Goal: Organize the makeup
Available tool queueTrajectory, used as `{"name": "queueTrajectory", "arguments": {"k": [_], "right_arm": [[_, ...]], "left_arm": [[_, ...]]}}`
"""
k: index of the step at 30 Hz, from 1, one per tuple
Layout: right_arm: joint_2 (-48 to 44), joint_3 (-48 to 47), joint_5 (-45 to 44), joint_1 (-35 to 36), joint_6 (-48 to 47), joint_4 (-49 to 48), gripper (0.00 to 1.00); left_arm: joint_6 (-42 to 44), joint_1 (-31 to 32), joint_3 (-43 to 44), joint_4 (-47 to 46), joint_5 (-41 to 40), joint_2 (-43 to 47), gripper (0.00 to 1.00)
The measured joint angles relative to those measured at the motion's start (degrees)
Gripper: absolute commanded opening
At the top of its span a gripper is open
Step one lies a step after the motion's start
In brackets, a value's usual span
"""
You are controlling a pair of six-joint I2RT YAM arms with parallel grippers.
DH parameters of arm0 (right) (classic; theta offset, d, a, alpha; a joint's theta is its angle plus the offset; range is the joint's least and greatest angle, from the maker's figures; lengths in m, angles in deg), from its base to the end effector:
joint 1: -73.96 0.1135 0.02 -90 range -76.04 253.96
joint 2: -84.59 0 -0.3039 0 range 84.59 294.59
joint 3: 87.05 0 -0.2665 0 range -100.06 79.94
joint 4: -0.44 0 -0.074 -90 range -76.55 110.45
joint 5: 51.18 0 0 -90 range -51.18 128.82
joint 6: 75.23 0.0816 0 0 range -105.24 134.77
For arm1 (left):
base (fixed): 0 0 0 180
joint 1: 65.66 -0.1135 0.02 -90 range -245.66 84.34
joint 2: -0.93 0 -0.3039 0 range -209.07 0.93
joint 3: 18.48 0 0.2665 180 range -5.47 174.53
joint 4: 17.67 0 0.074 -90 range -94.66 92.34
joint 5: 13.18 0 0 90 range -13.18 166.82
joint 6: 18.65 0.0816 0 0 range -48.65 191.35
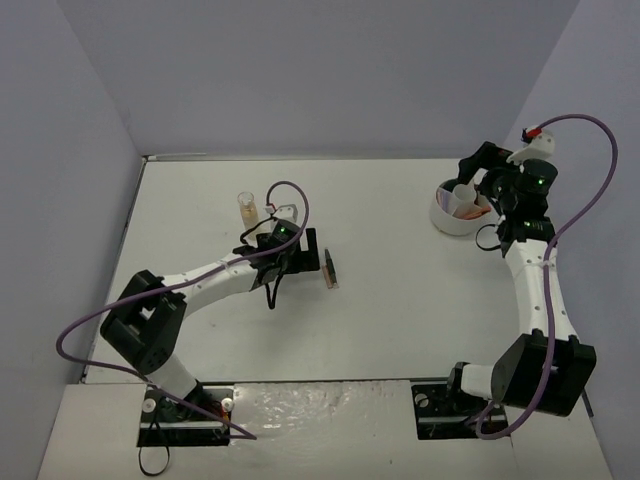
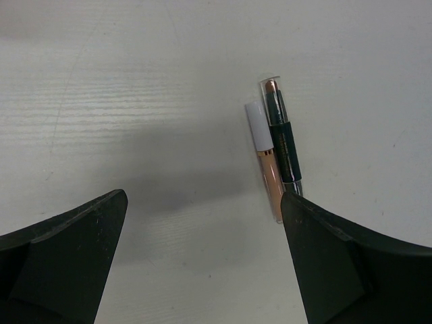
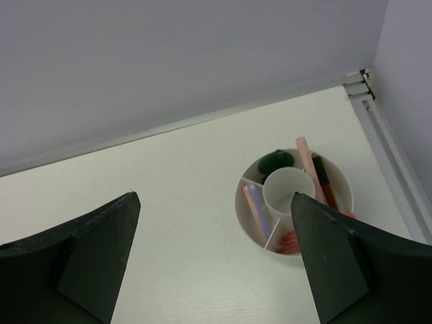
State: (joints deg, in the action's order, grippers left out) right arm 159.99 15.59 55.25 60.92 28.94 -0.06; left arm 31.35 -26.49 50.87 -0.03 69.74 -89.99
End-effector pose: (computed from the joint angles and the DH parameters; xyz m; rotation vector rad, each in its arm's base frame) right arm 0.3577 -0.0592 0.4232 0.1346 1.5283 0.2346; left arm 0.3109 -0.2403 0.2214 -0.0849 2.3178 -0.5908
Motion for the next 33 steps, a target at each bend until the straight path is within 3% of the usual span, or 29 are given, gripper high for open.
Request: {"name": "queueTrajectory", "arguments": {"k": [6, 10, 14, 15, 24, 33], "right_arm": [[-8.15, 6.94, 2.61, 1.34, 1.59, 2.84, 0.93], [-11.01, 9.48, 2.96, 4.59, 1.70, 4.32, 0.94], [-12.19, 11.04, 3.72, 7.75, 1.81, 4.75, 0.95], [-12.35, 11.51, 3.85, 8.26, 1.85, 4.79, 0.95], [-13.16, 14.27, 3.21, 12.76, 1.05, 5.47, 0.97], [-14.49, 15.02, 2.76, 14.98, 0.31, 5.67, 0.98]], "left_arm": [[-2.43, 2.59, 4.41, 0.90, 0.22, -5.55, 0.88], [-4.19, 3.82, 6.87, 1.95, 0.45, -8.70, 0.67], [-5.52, 4.36, 8.35, 3.37, -0.11, -10.90, 0.36], [-5.74, 4.47, 8.96, 3.84, -0.33, -11.49, 0.33], [-6.58, 8.81, 14.71, 6.19, -2.15, -14.72, 0.29], [-7.20, 8.92, 16.28, 8.76, -3.93, -18.04, 0.23]]}}
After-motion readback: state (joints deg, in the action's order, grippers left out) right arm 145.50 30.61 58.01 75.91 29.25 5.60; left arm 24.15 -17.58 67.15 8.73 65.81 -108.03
